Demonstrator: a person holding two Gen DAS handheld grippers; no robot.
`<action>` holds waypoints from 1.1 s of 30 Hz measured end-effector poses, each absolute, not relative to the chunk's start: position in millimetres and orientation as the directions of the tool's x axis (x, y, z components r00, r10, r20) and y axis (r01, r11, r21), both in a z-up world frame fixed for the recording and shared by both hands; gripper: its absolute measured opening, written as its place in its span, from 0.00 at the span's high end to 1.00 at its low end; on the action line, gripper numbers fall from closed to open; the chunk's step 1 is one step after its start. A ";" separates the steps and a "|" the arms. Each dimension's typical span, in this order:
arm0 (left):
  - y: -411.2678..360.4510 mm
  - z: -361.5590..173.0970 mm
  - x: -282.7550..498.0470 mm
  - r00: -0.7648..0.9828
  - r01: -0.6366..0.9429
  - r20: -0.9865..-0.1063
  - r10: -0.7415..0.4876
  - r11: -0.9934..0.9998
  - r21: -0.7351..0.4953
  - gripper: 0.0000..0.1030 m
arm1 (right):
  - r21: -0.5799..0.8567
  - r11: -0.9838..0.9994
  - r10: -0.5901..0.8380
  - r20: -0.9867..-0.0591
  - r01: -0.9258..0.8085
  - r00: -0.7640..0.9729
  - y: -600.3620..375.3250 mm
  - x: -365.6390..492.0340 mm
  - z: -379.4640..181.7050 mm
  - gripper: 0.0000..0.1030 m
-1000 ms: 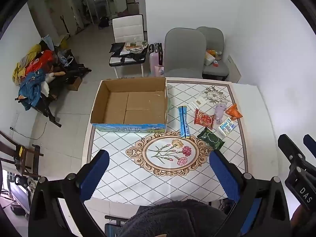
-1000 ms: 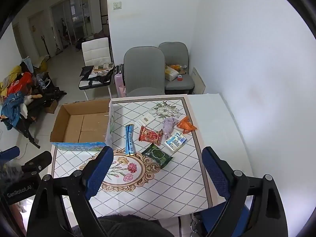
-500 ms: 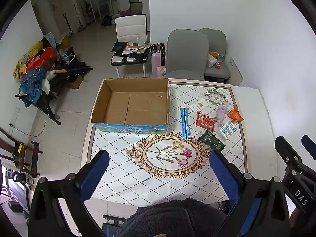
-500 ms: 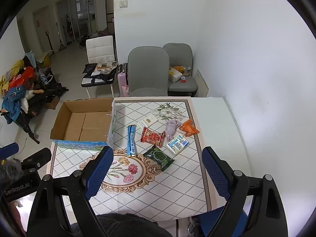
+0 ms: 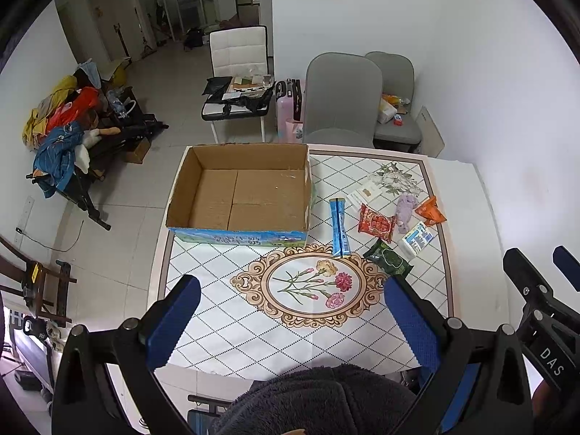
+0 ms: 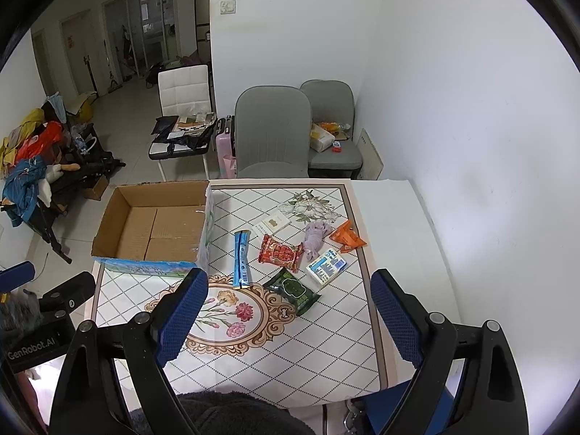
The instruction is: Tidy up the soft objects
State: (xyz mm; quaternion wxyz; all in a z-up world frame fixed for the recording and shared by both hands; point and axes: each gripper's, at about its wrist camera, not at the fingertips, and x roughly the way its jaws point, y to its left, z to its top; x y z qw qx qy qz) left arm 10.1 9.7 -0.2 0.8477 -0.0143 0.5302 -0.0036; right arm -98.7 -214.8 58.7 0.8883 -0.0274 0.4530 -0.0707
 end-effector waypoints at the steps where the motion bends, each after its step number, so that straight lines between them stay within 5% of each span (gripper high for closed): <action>1: 8.6 -0.5 10.2 0.438 -0.010 -0.899 -0.019 1.000 -0.026 0.00 | -0.111 0.989 -0.149 -0.800 0.101 0.581 -215.3 -98.6 58.8 0.10; 33: 8.8 4.6 14.2 0.440 -0.005 -0.897 -0.030 0.999 -0.036 0.00 | -0.089 0.991 -0.130 -0.796 0.098 0.592 -211.7 -100.1 59.4 0.10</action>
